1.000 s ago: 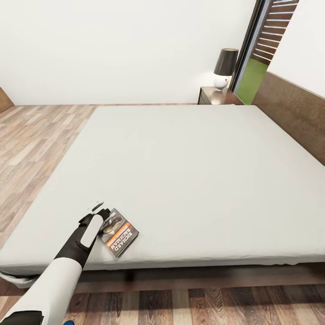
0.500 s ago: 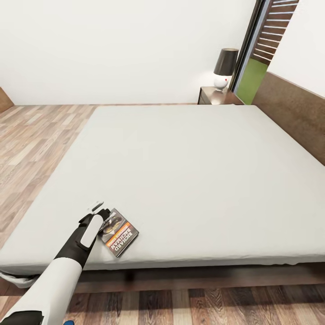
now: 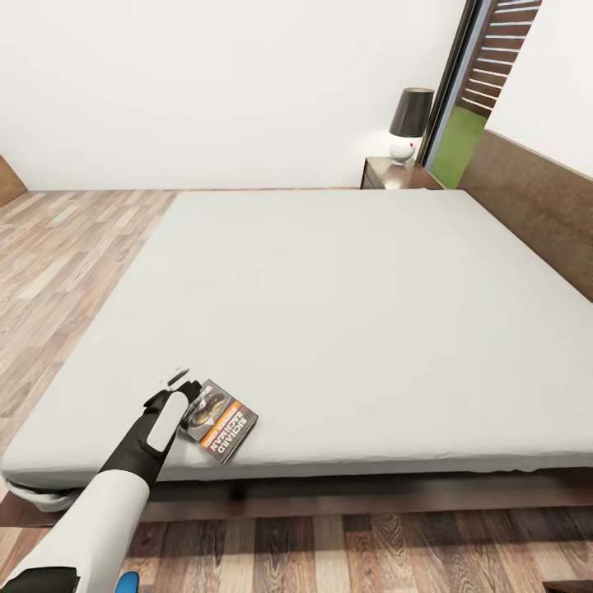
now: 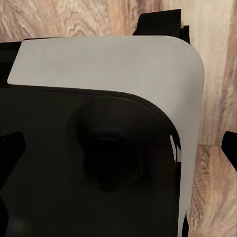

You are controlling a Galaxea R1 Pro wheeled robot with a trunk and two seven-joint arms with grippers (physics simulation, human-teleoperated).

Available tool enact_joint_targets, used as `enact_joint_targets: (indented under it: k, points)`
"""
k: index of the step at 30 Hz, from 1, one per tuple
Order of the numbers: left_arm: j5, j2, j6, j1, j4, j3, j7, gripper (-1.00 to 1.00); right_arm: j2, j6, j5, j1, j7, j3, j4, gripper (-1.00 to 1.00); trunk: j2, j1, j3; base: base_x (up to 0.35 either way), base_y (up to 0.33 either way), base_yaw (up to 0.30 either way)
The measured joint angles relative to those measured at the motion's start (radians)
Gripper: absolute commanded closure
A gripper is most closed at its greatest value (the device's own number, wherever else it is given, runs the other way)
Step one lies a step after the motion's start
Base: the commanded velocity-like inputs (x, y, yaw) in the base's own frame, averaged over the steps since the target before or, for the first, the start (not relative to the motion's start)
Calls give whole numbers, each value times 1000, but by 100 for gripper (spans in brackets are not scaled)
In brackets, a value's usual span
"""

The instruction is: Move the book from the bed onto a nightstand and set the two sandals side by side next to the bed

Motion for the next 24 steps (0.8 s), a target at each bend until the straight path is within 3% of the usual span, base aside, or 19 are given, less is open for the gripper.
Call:
enact_joint_targets:
  k: [24]
  points:
    - [0, 1, 0, 0, 0, 0, 0, -100, 0, 0, 0, 0, 0, 0, 0, -100, 0, 0, 0, -37, 0, 0]
